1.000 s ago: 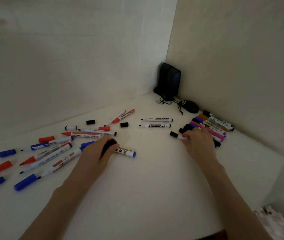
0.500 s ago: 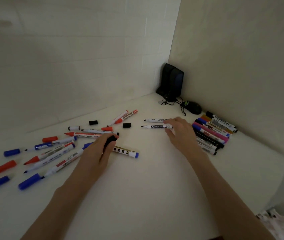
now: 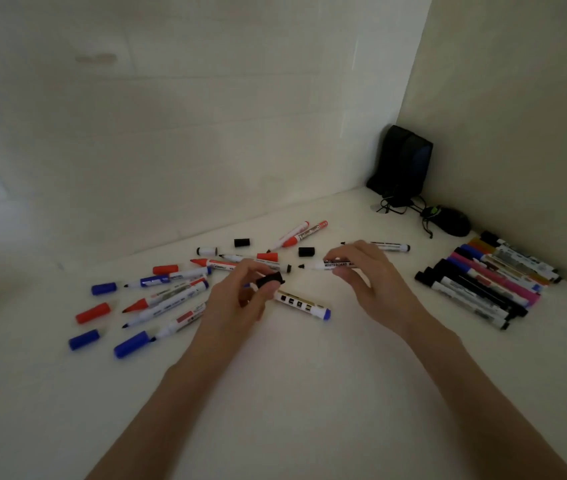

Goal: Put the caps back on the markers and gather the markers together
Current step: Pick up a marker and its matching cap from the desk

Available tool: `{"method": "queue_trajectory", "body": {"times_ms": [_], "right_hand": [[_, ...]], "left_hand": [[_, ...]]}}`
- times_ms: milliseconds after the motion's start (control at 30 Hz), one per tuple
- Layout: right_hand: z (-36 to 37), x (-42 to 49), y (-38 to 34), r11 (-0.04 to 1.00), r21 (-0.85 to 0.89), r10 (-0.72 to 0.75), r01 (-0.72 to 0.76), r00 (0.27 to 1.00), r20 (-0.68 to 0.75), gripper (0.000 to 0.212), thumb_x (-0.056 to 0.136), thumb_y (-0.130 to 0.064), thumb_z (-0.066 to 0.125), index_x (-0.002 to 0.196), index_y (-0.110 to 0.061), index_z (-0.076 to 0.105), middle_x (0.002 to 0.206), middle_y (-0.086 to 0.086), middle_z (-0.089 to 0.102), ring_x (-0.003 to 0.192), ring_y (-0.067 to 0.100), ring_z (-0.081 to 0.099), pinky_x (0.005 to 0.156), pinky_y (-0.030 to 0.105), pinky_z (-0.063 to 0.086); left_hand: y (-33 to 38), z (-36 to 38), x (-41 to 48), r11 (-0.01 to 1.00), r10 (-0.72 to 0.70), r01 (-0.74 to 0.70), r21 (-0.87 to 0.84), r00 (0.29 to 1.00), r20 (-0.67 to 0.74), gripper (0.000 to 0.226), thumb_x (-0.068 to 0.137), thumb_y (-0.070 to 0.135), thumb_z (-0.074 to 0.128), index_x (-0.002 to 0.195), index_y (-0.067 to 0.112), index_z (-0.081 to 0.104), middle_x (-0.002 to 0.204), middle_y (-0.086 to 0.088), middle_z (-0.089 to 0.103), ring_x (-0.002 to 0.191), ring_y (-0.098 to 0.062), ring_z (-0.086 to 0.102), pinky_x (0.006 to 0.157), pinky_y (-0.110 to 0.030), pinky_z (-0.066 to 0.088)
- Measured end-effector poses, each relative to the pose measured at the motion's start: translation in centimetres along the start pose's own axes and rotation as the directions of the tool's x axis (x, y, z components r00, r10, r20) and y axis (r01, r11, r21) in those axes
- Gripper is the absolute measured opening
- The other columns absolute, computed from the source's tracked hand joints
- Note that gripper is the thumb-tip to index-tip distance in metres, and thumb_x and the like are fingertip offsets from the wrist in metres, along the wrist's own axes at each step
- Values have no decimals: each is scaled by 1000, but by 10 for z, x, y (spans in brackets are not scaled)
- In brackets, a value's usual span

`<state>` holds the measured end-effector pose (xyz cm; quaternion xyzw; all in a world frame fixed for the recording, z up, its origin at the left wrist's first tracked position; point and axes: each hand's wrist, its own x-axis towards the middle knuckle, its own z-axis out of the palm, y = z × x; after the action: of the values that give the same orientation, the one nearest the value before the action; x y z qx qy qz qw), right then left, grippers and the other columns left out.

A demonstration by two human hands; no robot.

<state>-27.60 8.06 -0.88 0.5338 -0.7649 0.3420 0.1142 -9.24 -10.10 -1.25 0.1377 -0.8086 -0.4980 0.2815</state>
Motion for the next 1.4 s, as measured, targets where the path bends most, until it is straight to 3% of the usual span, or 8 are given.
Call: {"method": "queue_trajectory", "body": {"times_ms": [167, 300, 500, 633, 933, 1033, 1200, 1400], "right_hand": [[2, 0, -15, 994, -78, -78, 76, 997, -14, 19, 102, -18, 54, 117, -18, 65, 104, -2, 58, 95, 18, 53, 92, 35, 44], [4, -1, -15, 982, -155, -111, 108, 994, -12, 20, 102, -19, 54, 118, -17, 65, 102, -1, 57, 90, 23, 52, 82, 41, 45], [7, 0, -24, 975, -190, -120, 119, 993, 8, 21, 102, -24, 52, 118, -20, 64, 101, -2, 57, 86, 19, 49, 75, 39, 45], [10, 0, -32, 976, -180, -116, 121, 992, 38, 24, 101, -28, 50, 121, -24, 63, 103, -5, 57, 85, 16, 50, 73, 34, 44], [14, -2, -36, 966, -210, -145, 150, 989, 39, 32, 101, -34, 45, 117, -19, 68, 92, -3, 60, 79, 17, 49, 69, 34, 42], [19, -2, -39, 960, -223, -175, 168, 985, -12, 29, 100, -29, 47, 115, -16, 69, 92, 0, 61, 79, 19, 50, 69, 34, 41], [27, -4, -39, 965, -209, -172, 155, 983, -66, 23, 97, -22, 56, 114, -14, 70, 90, 1, 62, 77, 20, 50, 66, 35, 41], [33, -5, -40, 971, -205, -143, 127, 988, -63, 25, 89, -13, 69, 113, -15, 71, 86, 1, 62, 72, 21, 50, 61, 38, 43]], "left_hand": [[0, 1, 1, 999, -33, 33, -17, 999, -10, 9, 93, 27, 64, 101, 29, 61, 90, 12, 69, 57, -26, 57, 51, -22, 49], [-3, 1, 2, 999, -29, 29, 14, 1000, 3, 9, 92, 27, 65, 100, 30, 61, 88, 9, 70, 53, -14, 56, 51, -19, 46], [-6, 2, 3, 999, -12, 11, 35, 1000, 29, 10, 92, 27, 66, 101, 28, 64, 83, 9, 70, 57, -24, 58, 51, -24, 48], [-9, 3, 3, 999, -15, 13, 49, 999, 33, 12, 91, 26, 67, 103, 27, 65, 80, 10, 69, 54, -15, 57, 52, -23, 47], [-11, 4, 2, 995, 84, -86, 52, 996, 38, 11, 91, 18, 68, 98, 26, 66, 75, 6, 70, 65, -19, 66, 71, -49, 54], [-10, 4, 1, 994, 100, -101, 42, 995, 20, 10, 91, 17, 68, 98, 24, 66, 75, 6, 69, 67, -18, 68, 74, -45, 56], [-6, 7, -3, 988, 139, -136, 72, 990, -38, 8, 90, 14, 69, 97, 17, 67, 72, 8, 67, 64, -15, 66, 69, -23, 54], [-8, 6, -2, 977, 178, -172, 125, 983, -42, 7, 90, 11, 68, 95, 16, 66, 74, 10, 68, 64, -13, 66, 66, -30, 56]]}}
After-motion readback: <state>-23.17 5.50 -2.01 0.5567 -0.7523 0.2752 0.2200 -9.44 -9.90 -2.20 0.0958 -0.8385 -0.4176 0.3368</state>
